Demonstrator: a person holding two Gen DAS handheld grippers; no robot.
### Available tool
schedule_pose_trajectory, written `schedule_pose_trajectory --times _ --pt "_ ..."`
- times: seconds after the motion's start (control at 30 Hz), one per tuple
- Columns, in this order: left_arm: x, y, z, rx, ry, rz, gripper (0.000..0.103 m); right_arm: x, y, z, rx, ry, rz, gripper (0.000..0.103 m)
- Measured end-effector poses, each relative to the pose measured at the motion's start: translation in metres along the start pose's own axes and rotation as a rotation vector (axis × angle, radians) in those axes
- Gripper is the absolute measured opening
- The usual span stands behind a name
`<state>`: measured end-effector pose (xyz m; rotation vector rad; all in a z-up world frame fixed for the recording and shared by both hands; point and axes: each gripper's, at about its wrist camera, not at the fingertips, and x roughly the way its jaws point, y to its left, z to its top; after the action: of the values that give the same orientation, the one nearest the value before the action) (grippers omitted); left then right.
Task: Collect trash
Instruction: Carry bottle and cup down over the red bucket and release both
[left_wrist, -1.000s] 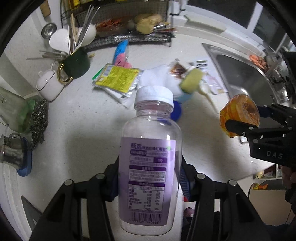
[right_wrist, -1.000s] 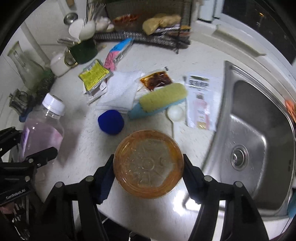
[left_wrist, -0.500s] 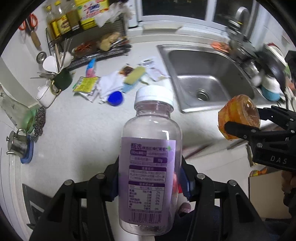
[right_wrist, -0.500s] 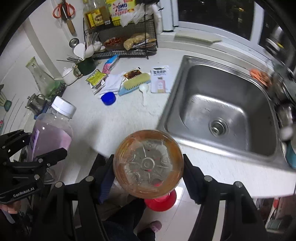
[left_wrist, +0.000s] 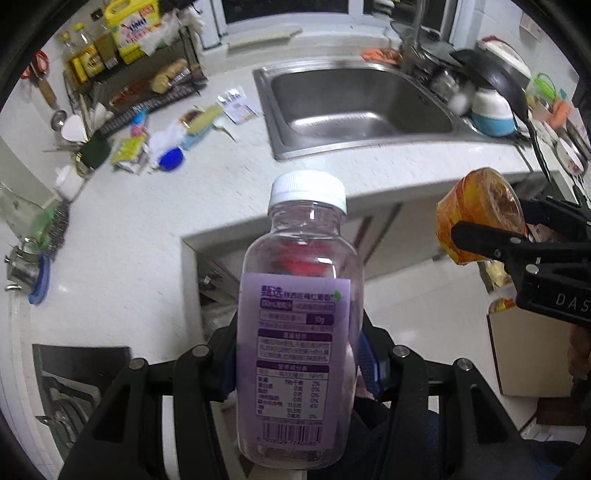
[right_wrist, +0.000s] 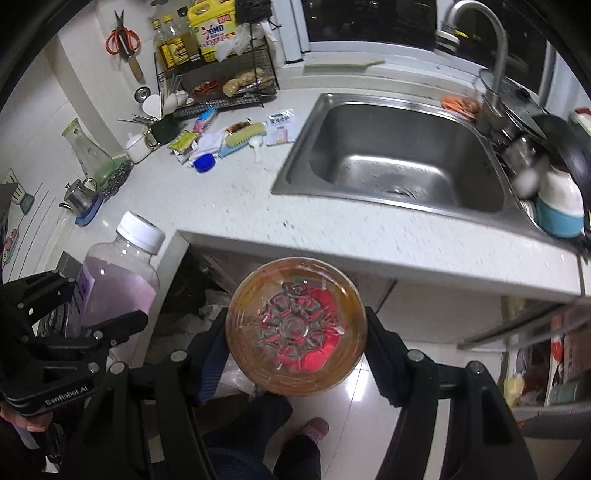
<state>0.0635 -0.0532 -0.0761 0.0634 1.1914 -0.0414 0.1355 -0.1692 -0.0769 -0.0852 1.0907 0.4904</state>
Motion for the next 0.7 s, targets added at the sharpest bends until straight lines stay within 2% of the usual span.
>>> schedule_pose_trajectory --times 0.17,0.37,0.53,0.6,0.7 --pt "0.046 -0.016 -0.012 -0.005 0.042 -0.057 0.050 0.022 -0.011 -0.018 0.025 0.027 -0.012 0.065" --pt "0.133 -0.030 -0.031 -0.014 0.106 -0.113 0.050 0.076 -0.033 -0.044 0.020 0.058 -0.020 0.065" --pt "0.215 -0.041 -0.051 -0.011 0.172 -0.127 0.051 0.132 -0.053 -0.064 0.010 0.063 -0.018 0.065" --pt "0.240 -0.046 -0.056 0.004 0.178 -0.111 0.051 0.156 -0.060 -0.073 0.014 0.072 -0.015 0.065" --pt "0.265 -0.049 -0.061 0.008 0.182 -0.133 0.051 0.187 -0.072 -0.086 0.019 0.079 -0.019 0.065"
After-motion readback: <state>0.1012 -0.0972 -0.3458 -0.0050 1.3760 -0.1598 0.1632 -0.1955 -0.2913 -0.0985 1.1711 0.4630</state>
